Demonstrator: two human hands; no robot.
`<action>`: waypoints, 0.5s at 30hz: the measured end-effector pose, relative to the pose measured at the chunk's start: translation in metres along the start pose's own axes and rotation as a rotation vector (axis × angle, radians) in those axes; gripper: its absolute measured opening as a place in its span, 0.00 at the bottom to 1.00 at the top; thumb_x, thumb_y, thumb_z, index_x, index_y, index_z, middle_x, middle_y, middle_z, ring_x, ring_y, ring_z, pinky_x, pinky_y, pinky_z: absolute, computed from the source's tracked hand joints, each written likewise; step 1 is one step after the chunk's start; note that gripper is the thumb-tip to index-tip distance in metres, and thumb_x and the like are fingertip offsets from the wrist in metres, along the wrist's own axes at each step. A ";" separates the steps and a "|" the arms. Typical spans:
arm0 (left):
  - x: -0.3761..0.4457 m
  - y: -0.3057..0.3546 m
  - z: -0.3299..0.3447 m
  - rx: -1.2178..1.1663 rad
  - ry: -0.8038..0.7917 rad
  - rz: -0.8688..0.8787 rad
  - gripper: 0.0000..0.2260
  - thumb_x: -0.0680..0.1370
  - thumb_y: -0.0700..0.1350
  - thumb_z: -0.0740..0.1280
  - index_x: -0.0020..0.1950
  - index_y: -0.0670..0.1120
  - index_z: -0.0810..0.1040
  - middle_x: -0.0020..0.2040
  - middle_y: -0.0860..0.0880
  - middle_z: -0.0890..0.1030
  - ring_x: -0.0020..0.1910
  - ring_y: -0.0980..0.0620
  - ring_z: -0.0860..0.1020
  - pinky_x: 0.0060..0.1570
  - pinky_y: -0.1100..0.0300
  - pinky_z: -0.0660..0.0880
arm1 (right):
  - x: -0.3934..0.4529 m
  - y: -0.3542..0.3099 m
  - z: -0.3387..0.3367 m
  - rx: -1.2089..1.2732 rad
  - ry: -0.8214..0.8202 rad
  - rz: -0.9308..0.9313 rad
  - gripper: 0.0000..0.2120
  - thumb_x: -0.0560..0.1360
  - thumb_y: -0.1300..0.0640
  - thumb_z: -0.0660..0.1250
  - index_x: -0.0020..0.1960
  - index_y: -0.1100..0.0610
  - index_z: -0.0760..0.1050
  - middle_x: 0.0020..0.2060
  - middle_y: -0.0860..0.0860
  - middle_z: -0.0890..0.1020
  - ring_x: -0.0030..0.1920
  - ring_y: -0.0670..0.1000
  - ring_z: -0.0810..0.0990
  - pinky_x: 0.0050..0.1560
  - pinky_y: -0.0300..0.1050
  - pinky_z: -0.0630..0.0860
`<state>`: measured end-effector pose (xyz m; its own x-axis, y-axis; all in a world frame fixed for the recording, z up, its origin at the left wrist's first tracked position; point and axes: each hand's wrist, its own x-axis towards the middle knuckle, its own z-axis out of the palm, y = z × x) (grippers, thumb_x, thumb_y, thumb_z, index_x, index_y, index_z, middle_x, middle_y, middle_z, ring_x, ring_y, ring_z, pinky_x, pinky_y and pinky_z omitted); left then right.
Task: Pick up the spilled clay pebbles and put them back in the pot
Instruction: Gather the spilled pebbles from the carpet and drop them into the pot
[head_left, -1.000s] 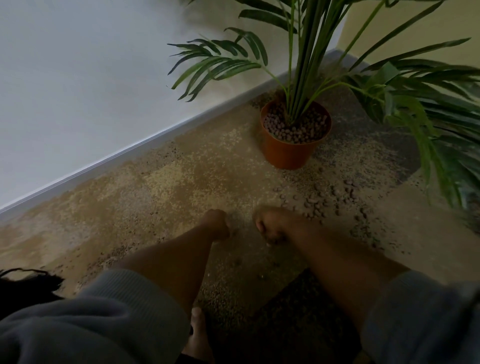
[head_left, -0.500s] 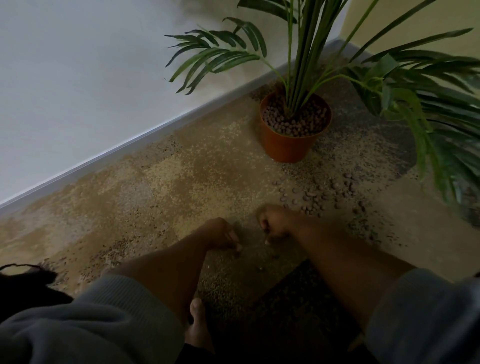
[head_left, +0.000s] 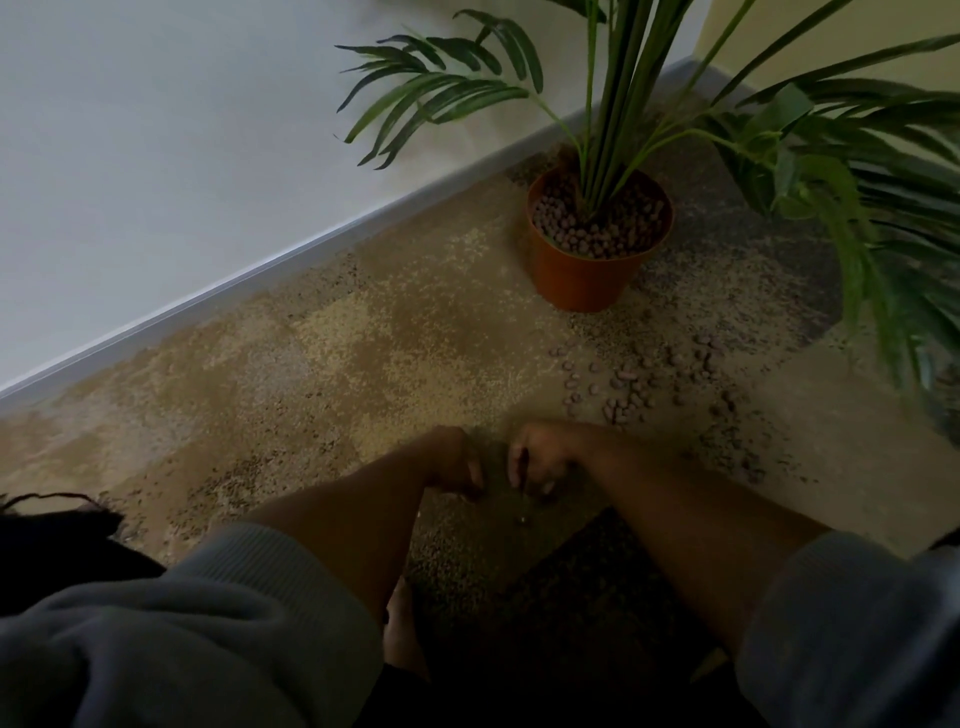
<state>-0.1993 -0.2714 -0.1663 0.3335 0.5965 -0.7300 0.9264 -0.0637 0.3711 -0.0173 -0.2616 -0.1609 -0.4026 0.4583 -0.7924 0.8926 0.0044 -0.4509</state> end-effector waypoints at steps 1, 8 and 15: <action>0.001 0.001 -0.001 -0.038 0.016 0.001 0.10 0.73 0.44 0.73 0.53 0.45 0.84 0.50 0.45 0.85 0.36 0.56 0.79 0.46 0.61 0.78 | 0.000 -0.002 0.003 -0.019 -0.039 -0.010 0.12 0.72 0.66 0.72 0.55 0.59 0.81 0.50 0.58 0.84 0.37 0.48 0.81 0.31 0.33 0.77; 0.014 0.013 -0.007 -0.720 0.194 -0.198 0.09 0.71 0.40 0.74 0.50 0.39 0.84 0.49 0.44 0.85 0.48 0.48 0.83 0.53 0.53 0.80 | 0.007 -0.012 0.022 -0.292 -0.189 -0.135 0.16 0.71 0.64 0.74 0.58 0.56 0.81 0.55 0.56 0.84 0.48 0.55 0.84 0.53 0.50 0.82; 0.020 0.026 -0.013 -1.464 0.105 -0.210 0.08 0.79 0.34 0.62 0.54 0.38 0.79 0.47 0.45 0.80 0.44 0.54 0.78 0.41 0.66 0.79 | 0.006 -0.008 0.025 -0.389 -0.069 -0.205 0.10 0.72 0.62 0.72 0.53 0.58 0.82 0.54 0.57 0.83 0.52 0.57 0.82 0.57 0.51 0.79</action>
<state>-0.1706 -0.2504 -0.1638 0.1463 0.5501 -0.8221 -0.0617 0.8346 0.5475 -0.0323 -0.2811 -0.1720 -0.5803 0.3527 -0.7340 0.7973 0.4296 -0.4239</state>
